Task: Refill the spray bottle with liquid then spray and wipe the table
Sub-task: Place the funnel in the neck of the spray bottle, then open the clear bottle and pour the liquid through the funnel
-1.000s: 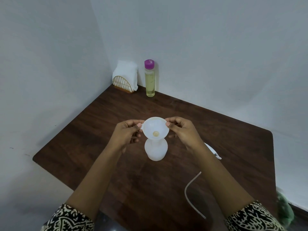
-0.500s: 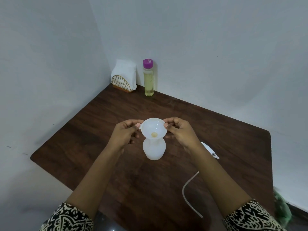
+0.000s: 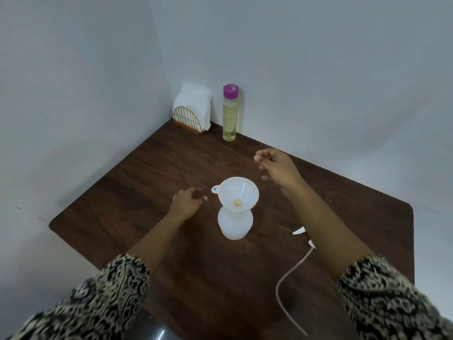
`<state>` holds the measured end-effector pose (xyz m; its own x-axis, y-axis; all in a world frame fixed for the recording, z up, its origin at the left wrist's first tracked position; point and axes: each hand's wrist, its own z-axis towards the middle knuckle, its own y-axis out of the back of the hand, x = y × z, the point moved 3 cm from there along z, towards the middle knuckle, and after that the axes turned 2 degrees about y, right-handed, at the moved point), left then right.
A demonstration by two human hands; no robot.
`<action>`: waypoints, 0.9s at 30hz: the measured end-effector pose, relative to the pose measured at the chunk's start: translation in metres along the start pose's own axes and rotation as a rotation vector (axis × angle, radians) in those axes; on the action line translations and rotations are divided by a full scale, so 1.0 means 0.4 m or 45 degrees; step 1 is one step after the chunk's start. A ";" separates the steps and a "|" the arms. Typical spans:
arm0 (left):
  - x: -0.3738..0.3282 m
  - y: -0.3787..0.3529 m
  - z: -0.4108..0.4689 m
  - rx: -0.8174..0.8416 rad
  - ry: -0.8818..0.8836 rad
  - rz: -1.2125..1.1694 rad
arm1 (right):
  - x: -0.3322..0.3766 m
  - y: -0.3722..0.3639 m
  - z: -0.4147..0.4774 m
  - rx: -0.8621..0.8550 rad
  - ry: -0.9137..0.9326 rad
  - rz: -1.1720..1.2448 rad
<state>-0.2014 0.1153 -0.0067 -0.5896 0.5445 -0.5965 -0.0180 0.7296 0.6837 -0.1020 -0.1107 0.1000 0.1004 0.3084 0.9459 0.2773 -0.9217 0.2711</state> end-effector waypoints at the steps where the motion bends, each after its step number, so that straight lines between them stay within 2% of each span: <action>1: 0.015 -0.014 0.029 0.027 0.005 0.234 | 0.009 -0.012 0.045 0.014 -0.004 -0.048; 3: 0.020 -0.026 0.065 0.046 -0.030 0.449 | 0.024 -0.044 0.140 0.038 -0.023 -0.148; 9: 0.054 -0.062 0.079 -0.077 -0.165 0.598 | 0.053 -0.137 0.382 0.066 -0.044 -0.431; 15: 0.075 -0.082 0.084 -0.202 -0.228 0.689 | 0.060 -0.177 0.541 -0.016 -0.124 -0.231; 27: 0.083 -0.091 0.094 -0.235 -0.233 0.700 | 0.058 -0.208 0.619 -0.186 0.058 -0.265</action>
<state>-0.1900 0.1222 -0.0670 -0.4045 0.8952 -0.1868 0.1003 0.2465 0.9639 0.1140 0.0313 0.0552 0.0115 0.4870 0.8733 0.1463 -0.8648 0.4803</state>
